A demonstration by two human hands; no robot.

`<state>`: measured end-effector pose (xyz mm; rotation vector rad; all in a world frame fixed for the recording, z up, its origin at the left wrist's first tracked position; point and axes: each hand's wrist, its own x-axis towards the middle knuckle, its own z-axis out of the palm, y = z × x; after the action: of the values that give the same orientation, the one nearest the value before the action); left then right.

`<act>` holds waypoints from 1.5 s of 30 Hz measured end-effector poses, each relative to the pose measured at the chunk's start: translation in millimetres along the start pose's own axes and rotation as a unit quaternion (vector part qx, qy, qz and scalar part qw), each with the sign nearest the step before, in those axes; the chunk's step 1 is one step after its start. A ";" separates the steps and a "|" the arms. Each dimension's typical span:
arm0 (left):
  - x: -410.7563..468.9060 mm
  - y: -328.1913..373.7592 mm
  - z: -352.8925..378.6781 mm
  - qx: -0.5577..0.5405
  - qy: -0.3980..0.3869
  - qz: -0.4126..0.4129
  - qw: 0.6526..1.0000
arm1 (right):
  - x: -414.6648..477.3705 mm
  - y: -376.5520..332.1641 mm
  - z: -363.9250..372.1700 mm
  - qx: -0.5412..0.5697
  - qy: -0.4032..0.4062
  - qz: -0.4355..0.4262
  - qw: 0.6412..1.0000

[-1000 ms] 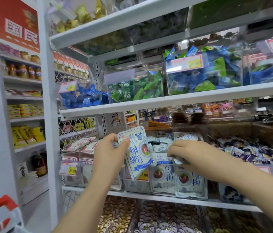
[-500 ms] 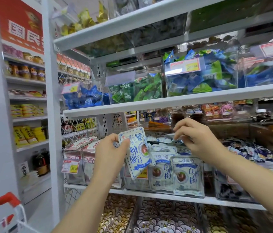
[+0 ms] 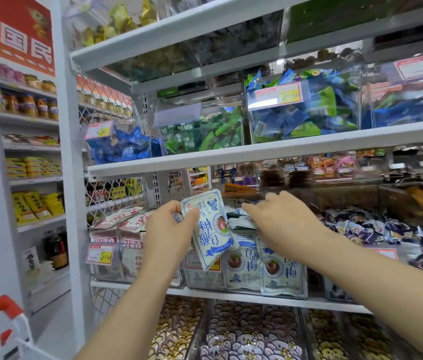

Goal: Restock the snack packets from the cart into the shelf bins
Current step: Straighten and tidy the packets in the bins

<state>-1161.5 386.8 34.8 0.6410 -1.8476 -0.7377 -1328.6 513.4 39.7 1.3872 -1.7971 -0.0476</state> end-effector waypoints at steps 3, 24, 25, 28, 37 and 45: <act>-3.3 0.7 -3.3 -0.003 0.003 0.004 1.000 | 7.4 4.3 -12.8 0.003 -0.009 0.007 1.000; -3.8 6.7 11.4 -0.029 -0.016 0.025 0.999 | -12.7 29.0 -5.2 0.158 -0.217 -0.025 0.963; -4.0 7.1 11.3 -0.028 -0.014 0.026 0.999 | -12.4 25.2 0.1 0.168 -0.223 -0.024 0.960; -3.5 6.5 9.3 -0.028 -0.004 0.026 0.999 | -13.2 18.9 13.9 0.111 -0.228 0.015 0.967; -1.5 8.5 10.9 -0.051 -0.008 0.029 0.998 | -13.8 22.6 13.8 0.129 -0.235 0.052 0.962; 1.6 4.2 16.4 -0.090 -0.005 -0.008 0.996 | -17.5 15.5 -12.7 0.280 0.013 0.063 0.958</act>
<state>-1177.8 391.8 33.8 0.5372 -1.7627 -0.9085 -1332.2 539.2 45.3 1.6342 -1.9561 0.5873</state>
